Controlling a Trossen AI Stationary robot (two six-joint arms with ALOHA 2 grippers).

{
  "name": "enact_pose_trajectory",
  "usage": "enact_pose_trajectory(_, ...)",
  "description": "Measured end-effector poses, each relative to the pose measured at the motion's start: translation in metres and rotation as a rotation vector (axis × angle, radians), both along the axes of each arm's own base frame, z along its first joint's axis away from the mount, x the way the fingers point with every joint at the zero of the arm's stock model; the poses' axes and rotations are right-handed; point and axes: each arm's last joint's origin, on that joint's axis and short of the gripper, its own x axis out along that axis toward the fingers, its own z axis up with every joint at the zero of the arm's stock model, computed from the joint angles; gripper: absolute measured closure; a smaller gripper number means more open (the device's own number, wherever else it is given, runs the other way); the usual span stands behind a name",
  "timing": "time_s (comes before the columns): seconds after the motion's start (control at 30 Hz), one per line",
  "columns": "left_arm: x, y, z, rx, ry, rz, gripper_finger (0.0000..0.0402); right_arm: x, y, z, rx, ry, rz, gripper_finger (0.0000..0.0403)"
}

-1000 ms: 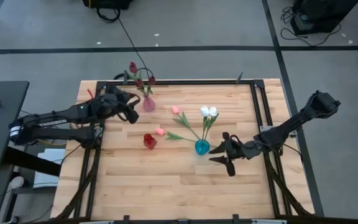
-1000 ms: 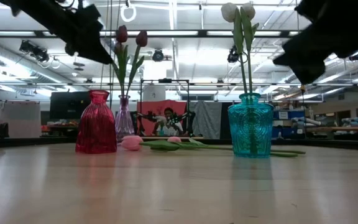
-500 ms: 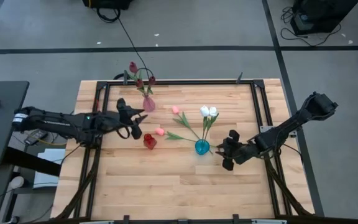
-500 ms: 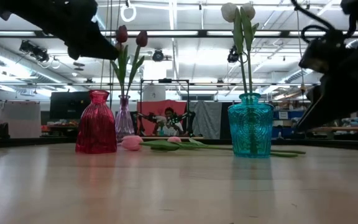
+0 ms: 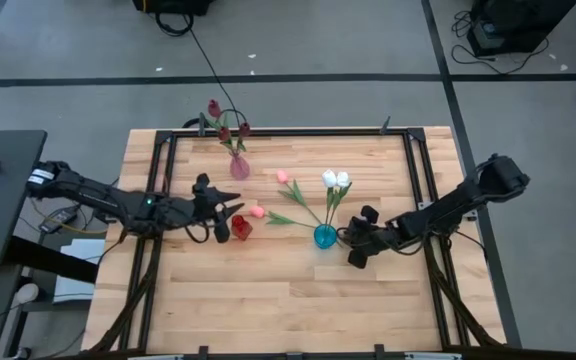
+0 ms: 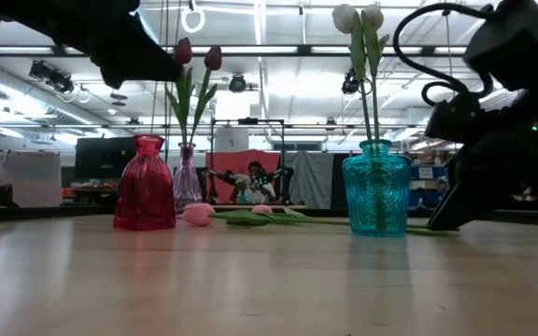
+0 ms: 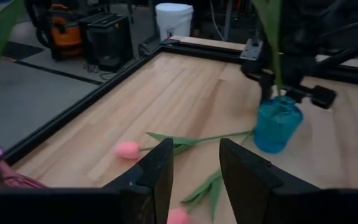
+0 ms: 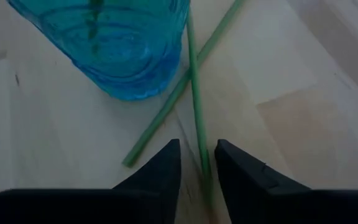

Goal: Sort flowers into vase by color
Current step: Put the bottom pink tulip into the red vase

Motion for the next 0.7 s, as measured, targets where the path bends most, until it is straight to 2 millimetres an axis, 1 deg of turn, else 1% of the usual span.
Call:
enact_pose_trajectory(0.1,-0.001,-0.003,0.000,-0.003,-0.004,-0.014,0.0266,0.002,-0.003,-0.004,0.018,0.010,-0.038,0.0311)
enact_pose_trajectory(0.2,-0.001,-0.005,0.000,-0.018,-0.010,-0.017,0.0266,0.003,-0.005,-0.006,0.040,0.008,-0.084,0.0369)
enact_pose_trajectory(0.23,-0.001,-0.005,0.000,-0.020,-0.011,-0.016,0.0266,0.003,-0.006,-0.005,0.038,0.003,-0.093,0.0384)
enact_pose_trajectory(0.27,-0.001,-0.005,0.000,-0.022,-0.011,-0.015,0.0266,0.002,-0.006,-0.004,0.036,-0.003,-0.098,0.0389)
enact_pose_trajectory(0.37,-0.001,-0.005,0.000,-0.035,-0.018,-0.011,0.0266,0.001,-0.009,0.000,0.037,-0.014,-0.123,0.0385)
enact_pose_trajectory(0.47,-0.001,-0.005,0.000,-0.043,-0.021,-0.009,0.0266,-0.004,-0.015,0.005,0.009,-0.008,-0.147,0.0394)
enact_pose_trajectory(0.6,0.001,-0.005,0.000,-0.071,-0.044,-0.002,0.0266,-0.010,-0.022,0.020,-0.028,-0.051,-0.197,0.0396)
enact_pose_trajectory(0.7,0.007,-0.007,-0.001,-0.086,-0.065,0.000,0.0266,-0.014,-0.025,0.034,-0.058,-0.113,-0.217,0.0398)
